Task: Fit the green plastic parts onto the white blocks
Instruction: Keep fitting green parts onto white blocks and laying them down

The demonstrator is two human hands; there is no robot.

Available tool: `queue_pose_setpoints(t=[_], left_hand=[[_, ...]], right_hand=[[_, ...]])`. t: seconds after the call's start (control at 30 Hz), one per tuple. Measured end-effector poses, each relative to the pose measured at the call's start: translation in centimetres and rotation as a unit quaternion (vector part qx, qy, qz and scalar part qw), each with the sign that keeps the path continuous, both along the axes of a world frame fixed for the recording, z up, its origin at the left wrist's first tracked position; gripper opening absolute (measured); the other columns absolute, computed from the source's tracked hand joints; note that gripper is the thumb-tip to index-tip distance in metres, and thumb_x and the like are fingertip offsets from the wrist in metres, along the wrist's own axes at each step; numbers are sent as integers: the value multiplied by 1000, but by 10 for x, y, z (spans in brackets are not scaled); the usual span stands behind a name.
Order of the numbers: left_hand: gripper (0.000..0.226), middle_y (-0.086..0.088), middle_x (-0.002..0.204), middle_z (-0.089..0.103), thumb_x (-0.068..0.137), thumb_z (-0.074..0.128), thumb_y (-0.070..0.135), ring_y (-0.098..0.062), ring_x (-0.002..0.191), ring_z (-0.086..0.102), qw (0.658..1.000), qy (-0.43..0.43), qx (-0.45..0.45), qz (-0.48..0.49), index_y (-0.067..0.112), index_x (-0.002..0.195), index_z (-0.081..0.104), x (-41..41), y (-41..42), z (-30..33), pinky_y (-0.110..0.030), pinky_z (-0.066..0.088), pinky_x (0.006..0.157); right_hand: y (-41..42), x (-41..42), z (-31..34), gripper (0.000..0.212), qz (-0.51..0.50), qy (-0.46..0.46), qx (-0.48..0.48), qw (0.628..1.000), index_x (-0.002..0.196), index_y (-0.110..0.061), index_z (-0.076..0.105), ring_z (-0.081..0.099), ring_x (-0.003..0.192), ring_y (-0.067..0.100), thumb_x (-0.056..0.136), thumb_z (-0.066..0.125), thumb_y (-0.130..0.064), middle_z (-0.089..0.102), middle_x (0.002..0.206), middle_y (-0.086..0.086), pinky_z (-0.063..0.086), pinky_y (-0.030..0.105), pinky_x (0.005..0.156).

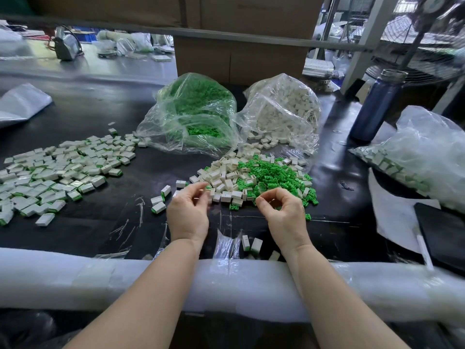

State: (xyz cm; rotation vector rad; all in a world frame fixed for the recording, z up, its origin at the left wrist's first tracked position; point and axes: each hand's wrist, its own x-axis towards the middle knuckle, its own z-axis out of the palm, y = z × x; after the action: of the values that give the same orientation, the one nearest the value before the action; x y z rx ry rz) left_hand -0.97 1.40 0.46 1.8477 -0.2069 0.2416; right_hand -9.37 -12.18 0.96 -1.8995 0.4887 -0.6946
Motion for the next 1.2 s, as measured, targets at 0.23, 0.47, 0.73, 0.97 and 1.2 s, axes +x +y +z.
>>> queue_pose_setpoints(t=[0.23,0.47,0.73,0.97,1.2], left_hand=[[28,-17,123,49,87,59,0,-17,94,52,993,3,18,121,-4,114,61,7,5,0,2,29,79],[38,-17,143,29,90,55,10,-32,129,34,985,59,132,91,-9,123,50,6,4,-1,-29,28,105],[47,-11,152,22,92,53,18,-24,143,8,968,-3,244,51,4,135,43,0,0,-2,-39,7,115],[27,1,110,56,88,58,17,-19,109,41,936,-164,290,-111,19,114,65,-12,-10,-3,-25,25,93],[41,14,138,35,94,44,42,-12,124,17,884,-150,403,-186,35,134,46,-11,-15,-12,-29,11,100]], right_hand=[[-2,2,-2,9,-43,19,-31,998,75,-15,63,54,71,14,83,68,-13,63,81,3,45,22,67],[-4,3,-4,12,-85,55,-76,992,75,-19,61,47,70,1,85,66,-16,60,85,0,35,5,61],[-7,2,-3,12,-127,89,-107,982,90,-11,69,54,98,24,88,58,-6,53,92,-3,39,26,83],[-6,3,-6,15,-162,179,-160,957,94,-21,70,41,120,21,87,59,-13,54,114,1,25,30,90],[-1,3,-5,17,-141,235,-238,932,102,-30,70,40,113,17,89,60,-30,48,112,-5,27,32,90]])
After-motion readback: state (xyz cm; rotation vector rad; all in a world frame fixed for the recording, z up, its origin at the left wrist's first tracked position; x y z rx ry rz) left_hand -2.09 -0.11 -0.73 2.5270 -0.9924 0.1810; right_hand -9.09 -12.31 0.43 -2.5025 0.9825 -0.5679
